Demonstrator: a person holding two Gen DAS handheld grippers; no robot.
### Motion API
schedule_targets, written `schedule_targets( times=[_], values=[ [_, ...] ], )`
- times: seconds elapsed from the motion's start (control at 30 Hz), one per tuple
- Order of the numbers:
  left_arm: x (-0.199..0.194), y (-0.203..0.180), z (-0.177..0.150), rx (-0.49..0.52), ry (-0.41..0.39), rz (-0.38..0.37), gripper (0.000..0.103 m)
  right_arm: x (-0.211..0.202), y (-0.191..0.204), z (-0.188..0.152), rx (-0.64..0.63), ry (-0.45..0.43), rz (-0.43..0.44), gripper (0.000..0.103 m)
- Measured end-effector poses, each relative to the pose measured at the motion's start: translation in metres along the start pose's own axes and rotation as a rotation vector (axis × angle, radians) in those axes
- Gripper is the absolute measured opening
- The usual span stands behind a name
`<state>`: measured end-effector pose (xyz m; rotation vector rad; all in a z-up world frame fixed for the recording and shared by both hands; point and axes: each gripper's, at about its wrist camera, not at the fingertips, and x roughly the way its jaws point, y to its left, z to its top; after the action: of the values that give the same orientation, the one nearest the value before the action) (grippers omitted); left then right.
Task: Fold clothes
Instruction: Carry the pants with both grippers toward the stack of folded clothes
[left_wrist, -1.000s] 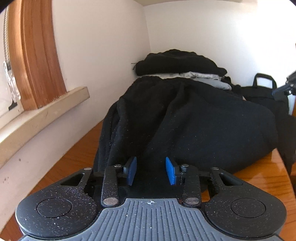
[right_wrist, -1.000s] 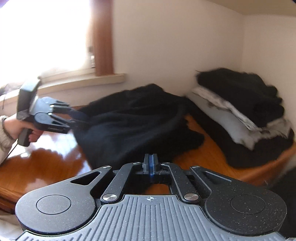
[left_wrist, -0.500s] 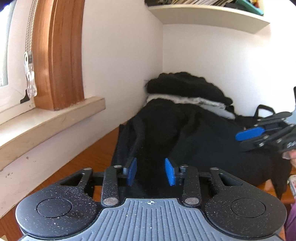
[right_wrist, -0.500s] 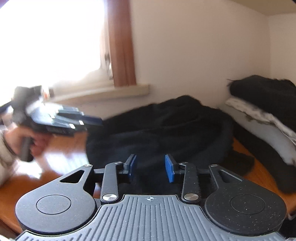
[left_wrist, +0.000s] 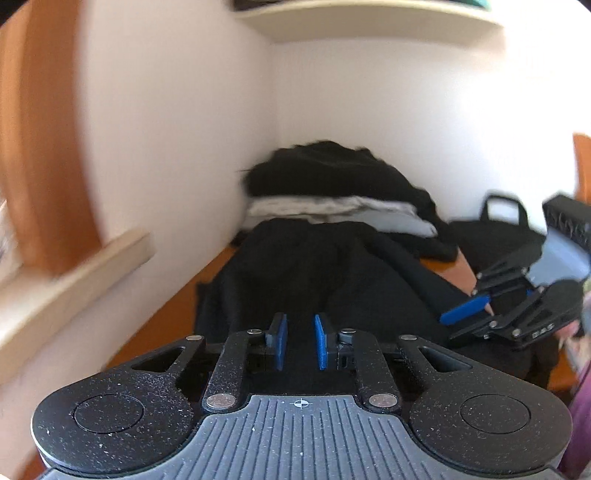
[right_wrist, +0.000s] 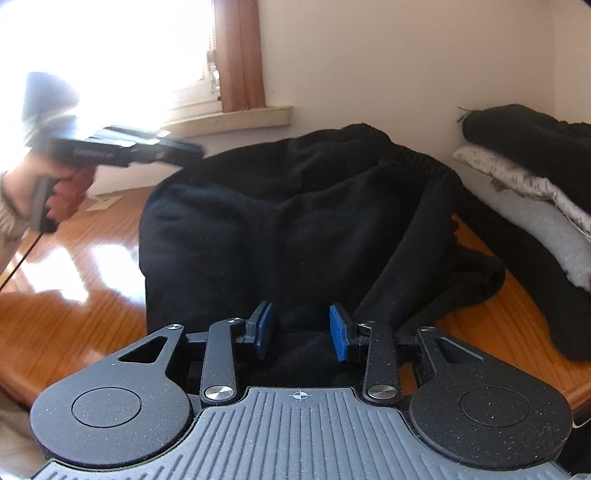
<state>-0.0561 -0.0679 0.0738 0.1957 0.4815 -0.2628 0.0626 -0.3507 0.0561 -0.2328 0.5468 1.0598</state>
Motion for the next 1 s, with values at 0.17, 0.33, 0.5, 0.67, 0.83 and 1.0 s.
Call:
schedule_targets(
  times=[0.17, 0.33, 0.5, 0.67, 0.83, 1.0],
  values=[
    [0.05, -0.023, 0.033, 0.079, 0.059, -0.031, 0.018, -0.011, -0.001, -0.004, -0.042, 0.007, 0.01, 0.034],
    [0.096, -0.021, 0.05, 0.139, 0.119, 0.012, 0.018, -0.022, -0.011, -0.014, -0.036, 0.0, 0.035, 0.034],
    [0.132, 0.016, 0.027, 0.088, 0.213, 0.04, 0.002, -0.021, -0.016, -0.011, 0.002, 0.004, 0.058, 0.035],
    [0.132, 0.035, 0.011, -0.005, 0.163, -0.001, 0.002, -0.021, -0.016, 0.0, 0.067, -0.023, 0.038, 0.037],
    [0.121, 0.035, 0.018, 0.023, 0.13, 0.0, 0.005, -0.005, 0.006, 0.025, 0.063, -0.139, -0.049, 0.047],
    [0.091, 0.034, 0.016, 0.024, 0.068, -0.031, 0.008, 0.028, -0.003, 0.06, -0.021, -0.162, -0.186, 0.041]
  ],
)
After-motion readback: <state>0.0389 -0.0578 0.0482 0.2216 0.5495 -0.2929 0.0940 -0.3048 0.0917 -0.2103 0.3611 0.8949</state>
